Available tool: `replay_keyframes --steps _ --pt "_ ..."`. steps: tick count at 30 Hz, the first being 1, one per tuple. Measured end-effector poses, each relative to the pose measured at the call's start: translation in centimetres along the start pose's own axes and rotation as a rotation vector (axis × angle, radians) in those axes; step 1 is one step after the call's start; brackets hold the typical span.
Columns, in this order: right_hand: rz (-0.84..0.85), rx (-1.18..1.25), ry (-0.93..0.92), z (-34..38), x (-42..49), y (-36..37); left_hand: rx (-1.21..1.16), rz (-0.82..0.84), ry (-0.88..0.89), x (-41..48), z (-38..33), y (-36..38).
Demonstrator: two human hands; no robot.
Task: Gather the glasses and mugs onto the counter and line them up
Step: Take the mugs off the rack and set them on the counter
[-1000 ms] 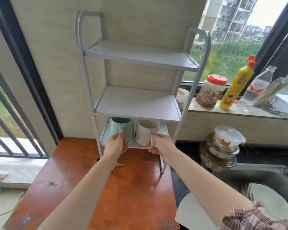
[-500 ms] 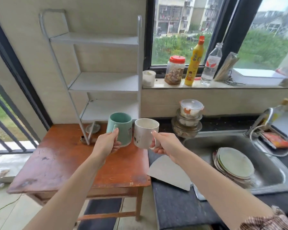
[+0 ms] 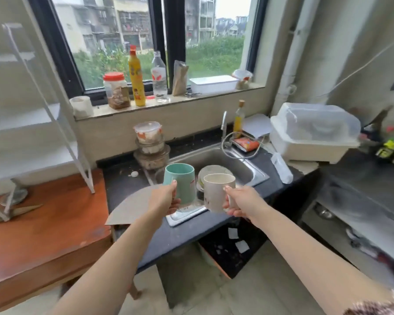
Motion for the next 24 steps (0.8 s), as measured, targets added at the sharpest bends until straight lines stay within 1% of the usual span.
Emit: replay_keyframes --steps 3,7,14,18,24 --pt "-0.126 0.069 0.074 -2.5 -0.6 -7.3 0.041 0.122 0.038 -1.9 -0.3 7.6" --pt "-0.297 0.18 0.151 -5.9 -1.3 -16.6 0.105 0.336 0.068 -5.0 -0.4 18.1" --pt "-0.572 0.256 0.258 -12.7 -1.5 -32.2 0.223 0.63 -0.004 -10.9 1.2 36.9" --pt "-0.686 0.276 0.332 -16.4 -0.6 -40.8 0.319 0.753 -0.005 -14.3 2.9 47.5" --pt "-0.841 0.3 0.452 -21.1 0.2 -52.9 0.456 0.87 -0.033 -19.7 4.7 61.8"
Point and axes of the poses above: each hand's wrist, its own x-axis towards the middle knuckle, its own y-axis out of the palm, z = x × y, the point moved 5 cm from there along x, towards the middle knuckle, and after that the axes turned 9 degrees about -z, right-handed, at the moved point
